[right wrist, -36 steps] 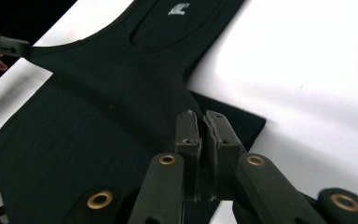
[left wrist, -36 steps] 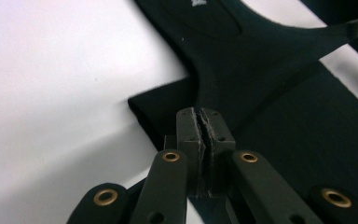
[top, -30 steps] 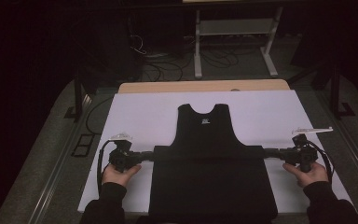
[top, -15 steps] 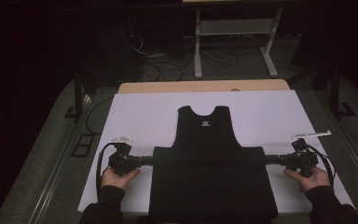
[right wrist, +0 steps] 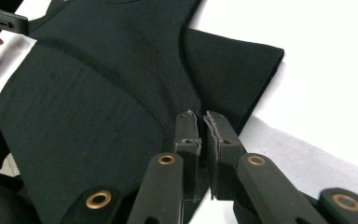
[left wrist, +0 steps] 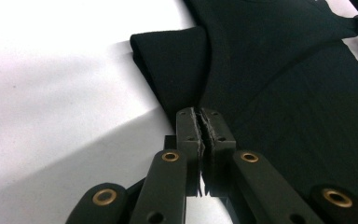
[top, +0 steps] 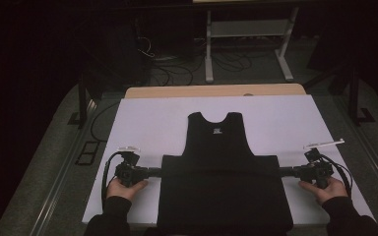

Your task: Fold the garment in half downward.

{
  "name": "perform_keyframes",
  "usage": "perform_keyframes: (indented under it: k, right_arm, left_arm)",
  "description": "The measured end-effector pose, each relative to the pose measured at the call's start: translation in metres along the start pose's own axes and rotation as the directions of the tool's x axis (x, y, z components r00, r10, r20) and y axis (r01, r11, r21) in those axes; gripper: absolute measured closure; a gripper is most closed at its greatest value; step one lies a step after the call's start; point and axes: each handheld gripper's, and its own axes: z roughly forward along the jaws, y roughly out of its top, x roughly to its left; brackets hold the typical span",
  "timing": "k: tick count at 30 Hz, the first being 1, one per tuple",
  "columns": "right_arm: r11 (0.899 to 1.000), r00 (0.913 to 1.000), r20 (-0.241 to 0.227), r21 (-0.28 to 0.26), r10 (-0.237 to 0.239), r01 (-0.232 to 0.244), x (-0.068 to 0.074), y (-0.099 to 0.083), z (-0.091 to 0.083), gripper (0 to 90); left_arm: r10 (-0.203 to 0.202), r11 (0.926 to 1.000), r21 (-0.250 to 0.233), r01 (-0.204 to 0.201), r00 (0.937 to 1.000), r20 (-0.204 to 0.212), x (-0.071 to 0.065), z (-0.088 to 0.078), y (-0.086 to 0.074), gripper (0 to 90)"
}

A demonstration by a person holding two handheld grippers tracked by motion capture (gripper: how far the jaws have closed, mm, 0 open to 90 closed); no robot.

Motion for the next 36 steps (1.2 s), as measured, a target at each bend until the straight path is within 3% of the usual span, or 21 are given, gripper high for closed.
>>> perform_keyframes:
  k: [7, 15, 23, 32, 36]
  right_arm:
    - [1.000, 1.0000, 0.004, 0.015, 0.003, -0.003, 0.000, 0.000, 0.001, 80.6]
    - [1.000, 0.9993, 0.028, -0.014, -0.025, 0.026, 0.001, 0.001, -0.002, 74.2]
    - [0.996, 0.9953, 0.070, -0.050, -0.067, 0.070, 0.006, 0.002, -0.006, 58.4]
    - [0.987, 0.9870, 0.109, -0.094, -0.118, 0.129, 0.012, 0.006, -0.011, 37.2]
    - [0.985, 0.9858, 0.113, -0.108, -0.124, 0.136, 0.014, 0.008, -0.012, 26.8]
  left_arm:
    - [0.006, 1.0000, -0.004, -0.006, 1.0000, -0.004, 0.000, 0.000, 0.000, 83.9]
    - [0.038, 0.9985, -0.040, -0.037, 0.9993, 0.006, 0.000, -0.003, 0.001, 72.3]
    - [0.051, 0.9956, -0.077, -0.053, 0.9985, -0.019, -0.001, -0.006, 0.003, 53.9]
    - [0.067, 0.9898, -0.123, -0.071, 0.9969, -0.042, -0.002, -0.012, 0.007, 39.0]
    - [0.091, 0.9845, -0.148, -0.094, 0.9954, -0.031, -0.004, -0.015, 0.010, 31.4]
